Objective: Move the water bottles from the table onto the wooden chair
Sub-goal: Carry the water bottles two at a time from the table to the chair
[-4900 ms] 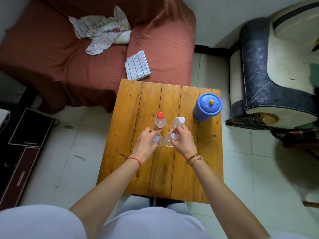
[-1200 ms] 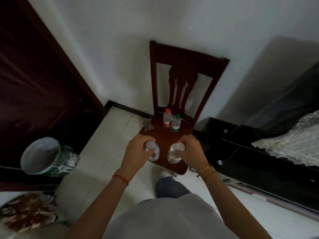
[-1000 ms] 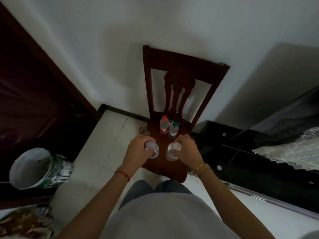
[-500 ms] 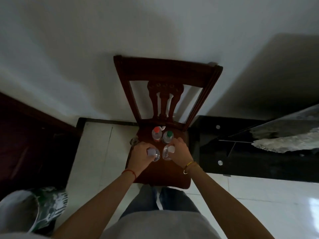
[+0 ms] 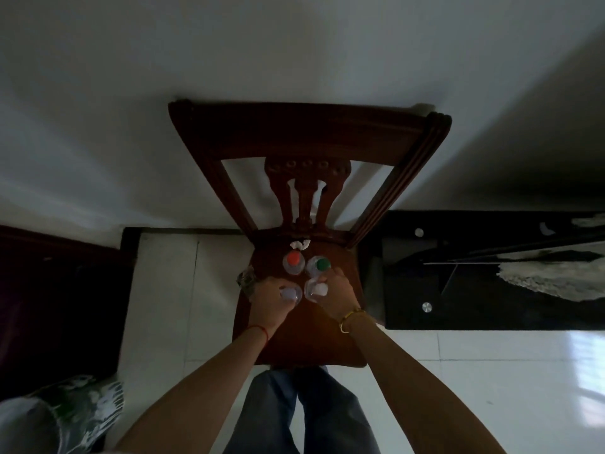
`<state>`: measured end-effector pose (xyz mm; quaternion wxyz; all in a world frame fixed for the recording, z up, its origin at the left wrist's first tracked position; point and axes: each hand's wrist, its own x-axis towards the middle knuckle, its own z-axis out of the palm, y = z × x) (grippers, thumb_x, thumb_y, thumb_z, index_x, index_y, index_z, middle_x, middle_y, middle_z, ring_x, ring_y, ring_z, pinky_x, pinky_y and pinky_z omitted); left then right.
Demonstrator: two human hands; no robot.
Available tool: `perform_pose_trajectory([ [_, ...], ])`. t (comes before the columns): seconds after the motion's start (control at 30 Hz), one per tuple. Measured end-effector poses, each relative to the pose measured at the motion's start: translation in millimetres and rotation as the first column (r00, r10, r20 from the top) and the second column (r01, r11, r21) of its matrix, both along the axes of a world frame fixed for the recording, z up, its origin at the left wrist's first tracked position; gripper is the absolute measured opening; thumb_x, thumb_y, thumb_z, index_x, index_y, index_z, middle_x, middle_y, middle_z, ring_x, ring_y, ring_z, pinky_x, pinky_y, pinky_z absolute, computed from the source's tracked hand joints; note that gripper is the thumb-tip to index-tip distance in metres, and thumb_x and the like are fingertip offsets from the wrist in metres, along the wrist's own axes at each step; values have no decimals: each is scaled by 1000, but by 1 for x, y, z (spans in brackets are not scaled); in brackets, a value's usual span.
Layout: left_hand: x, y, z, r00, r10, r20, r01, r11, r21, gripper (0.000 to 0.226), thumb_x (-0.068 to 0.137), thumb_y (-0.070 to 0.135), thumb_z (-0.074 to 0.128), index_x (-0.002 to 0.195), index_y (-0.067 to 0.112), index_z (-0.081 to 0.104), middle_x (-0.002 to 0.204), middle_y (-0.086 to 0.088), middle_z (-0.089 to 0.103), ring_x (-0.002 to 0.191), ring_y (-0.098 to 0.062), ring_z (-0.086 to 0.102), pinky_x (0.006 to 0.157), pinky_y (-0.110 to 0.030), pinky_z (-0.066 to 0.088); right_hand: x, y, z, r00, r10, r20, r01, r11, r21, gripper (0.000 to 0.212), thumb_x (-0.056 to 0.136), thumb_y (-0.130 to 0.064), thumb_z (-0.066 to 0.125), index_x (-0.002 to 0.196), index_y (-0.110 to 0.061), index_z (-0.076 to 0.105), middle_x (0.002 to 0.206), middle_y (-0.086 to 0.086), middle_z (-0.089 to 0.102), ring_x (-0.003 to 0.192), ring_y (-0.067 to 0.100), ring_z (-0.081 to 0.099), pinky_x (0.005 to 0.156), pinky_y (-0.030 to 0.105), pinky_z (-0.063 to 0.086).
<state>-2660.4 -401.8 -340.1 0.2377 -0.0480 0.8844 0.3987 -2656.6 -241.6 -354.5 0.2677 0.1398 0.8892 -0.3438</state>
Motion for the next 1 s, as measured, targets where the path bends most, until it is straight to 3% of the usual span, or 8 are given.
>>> perform_pose_trajectory([
  [0.1, -9, 5, -10, 999, -23, -26, 23, 1000, 12, 19, 72, 5, 72, 87, 16, 74, 78, 8, 68, 61, 9, 53, 57, -4, 46, -4, 2, -15, 1000, -12, 16, 12, 1000, 1, 28, 79, -18, 66, 104, -9, 57, 116, 9, 51, 99, 23, 56, 78, 31, 49],
  [0.27, -21, 13, -21, 998, -40, -39, 41, 999, 16, 17, 72, 5, 71, 78, 21, 74, 61, 24, 52, 57, 13, 54, 50, -9, 43, -9, 3, -35, 998, -48, 50, 48, 999, 5, 33, 78, -15, 67, 108, -9, 54, 118, 7, 47, 99, 25, 57, 77, 31, 49],
  [0.37, -26, 17, -28, 997, -67, -41, 69, 997, 28, 15, 73, 3, 71, 76, 18, 72, 63, 15, 55, 57, 17, 53, 52, -6, 41, -9, 3, -45, 996, -44, 75, 44, 999, 3, 38, 78, -13, 67, 113, -10, 52, 122, 7, 46, 102, 27, 57, 82, 33, 51],
  [0.43, -26, 18, -34, 996, -82, -35, 82, 997, 9, 13, 74, 4, 70, 75, 16, 72, 64, 9, 58, 47, 9, 46, 43, -8, 35, -8, 3, -49, 996, -43, 82, 43, 999, 6, 40, 78, -11, 67, 115, -9, 51, 123, 9, 46, 104, 30, 57, 86, 39, 52],
  [0.53, -23, 15, -43, 995, -89, -32, 89, 996, -15, 16, 72, -1, 69, 77, 14, 73, 69, 5, 63, 55, 1, 47, 45, -8, 37, -8, 3, -53, 995, -45, 88, 44, 999, 14, 42, 77, -11, 68, 115, -9, 51, 124, 9, 45, 104, 31, 58, 88, 42, 52],
  [0.63, -21, 13, -49, 996, -84, 4, 84, 995, -45, 17, 73, -2, 68, 80, 13, 73, 74, 2, 69, 60, -1, 53, 50, -9, 43, -7, 1, -56, 995, -54, 80, 54, 999, -6, 41, 78, -12, 68, 115, -10, 52, 124, 8, 45, 104, 30, 58, 87, 40, 52],
  [0.73, -21, 13, -52, 997, -82, -12, 82, 997, -6, 14, 76, 1, 68, 80, 13, 72, 66, 15, 60, 53, 4, 53, 54, -12, 45, -4, -3, -59, 994, -95, 61, 97, 995, -33, 35, 77, -13, 71, 109, -12, 54, 121, 6, 47, 103, 27, 59, 83, 30, 51],
  [1.0, -15, 11, -57, 987, -162, 19, 163, 984, -68, 25, 82, 5, 64, 104, 16, 65, 104, -5, 62, 85, -4, 57, 65, -11, 46, -2, -7, -52, 995, -70, 67, 69, 998, 13, 43, 80, -16, 69, 118, -10, 50, 127, 11, 45, 107, 34, 58, 87, 43, 53],
])
